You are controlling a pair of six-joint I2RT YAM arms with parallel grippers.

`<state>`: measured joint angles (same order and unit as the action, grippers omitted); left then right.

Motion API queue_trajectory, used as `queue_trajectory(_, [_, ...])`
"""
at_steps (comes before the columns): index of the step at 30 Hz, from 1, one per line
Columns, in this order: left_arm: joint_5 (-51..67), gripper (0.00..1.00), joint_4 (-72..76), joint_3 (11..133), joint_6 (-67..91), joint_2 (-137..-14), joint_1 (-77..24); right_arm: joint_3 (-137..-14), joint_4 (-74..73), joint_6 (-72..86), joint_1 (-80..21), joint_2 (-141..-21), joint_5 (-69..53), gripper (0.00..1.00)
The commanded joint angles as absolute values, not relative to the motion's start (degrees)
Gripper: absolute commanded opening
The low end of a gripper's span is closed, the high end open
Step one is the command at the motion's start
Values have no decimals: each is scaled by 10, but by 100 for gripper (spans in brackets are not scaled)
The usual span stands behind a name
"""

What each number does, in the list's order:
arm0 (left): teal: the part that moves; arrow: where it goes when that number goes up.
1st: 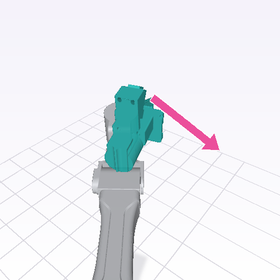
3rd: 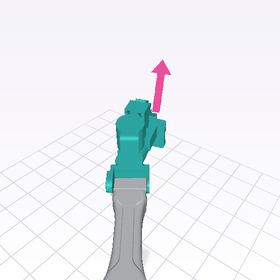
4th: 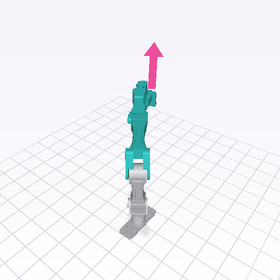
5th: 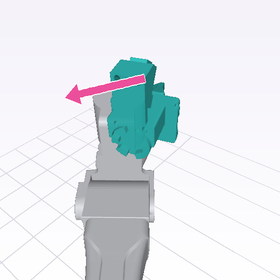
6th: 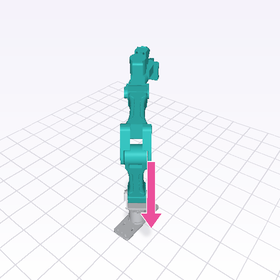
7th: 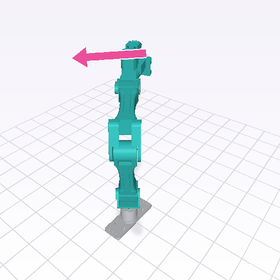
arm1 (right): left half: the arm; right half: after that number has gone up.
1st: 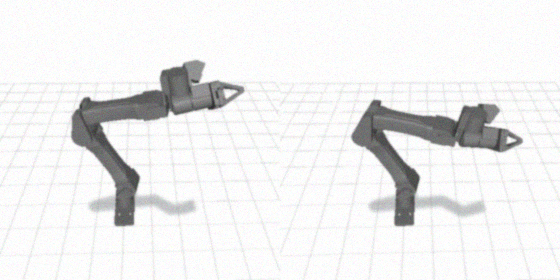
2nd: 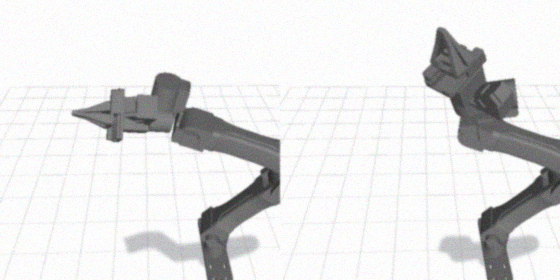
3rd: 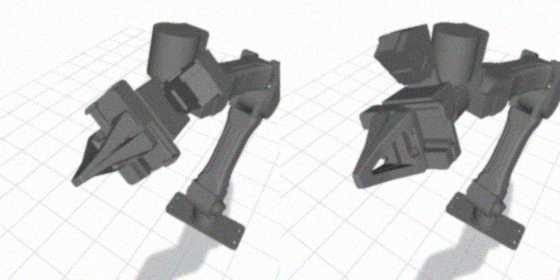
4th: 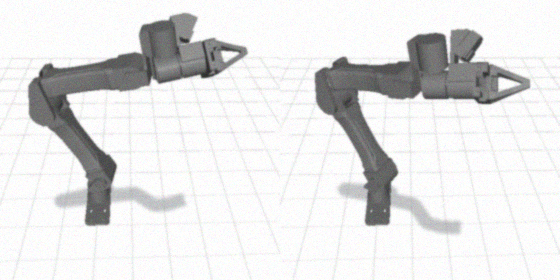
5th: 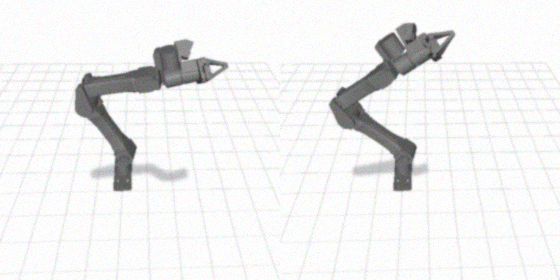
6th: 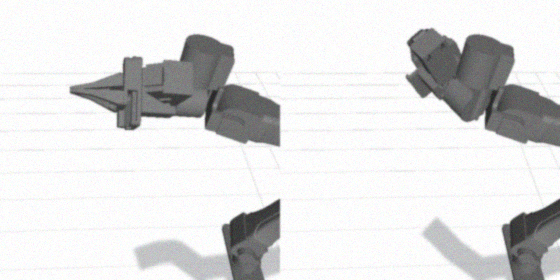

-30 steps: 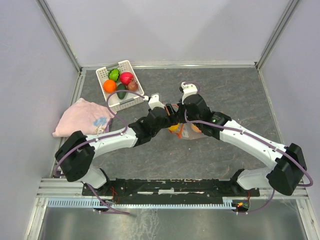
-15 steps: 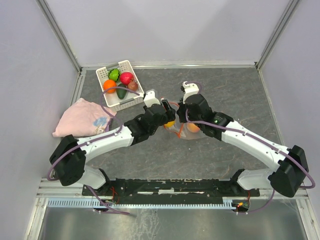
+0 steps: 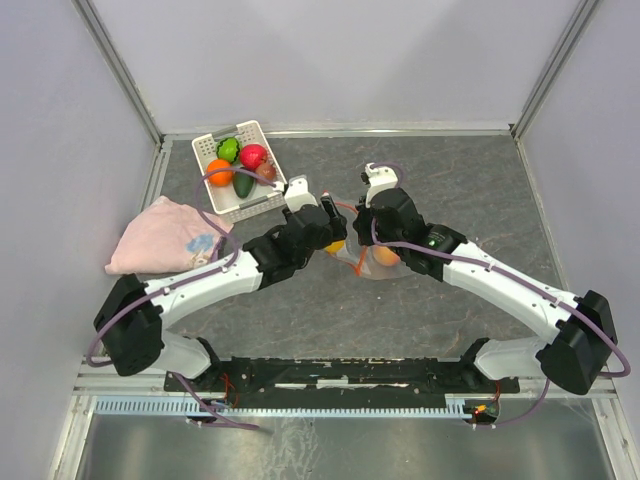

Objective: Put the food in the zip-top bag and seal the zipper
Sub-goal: Place the fake fruit in the zipper food storage bag.

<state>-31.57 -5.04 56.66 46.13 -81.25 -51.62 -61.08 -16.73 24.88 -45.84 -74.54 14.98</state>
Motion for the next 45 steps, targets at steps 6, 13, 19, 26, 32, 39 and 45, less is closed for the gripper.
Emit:
queue_trajectory(6, [-276,65,42,555,465,-747,-519,-615,-138,261,-460,-733,141,2])
queue_trajectory(13, [-264,65,68,544,486,-760,-519,-614,-135,265,-460,-731,140,2])
queue_trajectory(19, [-282,65,68,524,505,-778,-519,-616,-140,265,-460,-726,155,2])
queue_trajectory(26, [-291,64,64,517,502,-784,-519,-618,-146,258,-460,-726,165,2])
queue_trajectory(32, [-273,64,66,534,495,-801,-519,-619,-139,262,-460,-729,151,2])
queue_trajectory(39, [-269,67,75,546,487,-818,-519,-619,-136,266,-460,-734,138,2])
queue_trajectory(45, [-263,76,82,549,480,-821,-519,-619,-135,266,-460,-734,138,2])
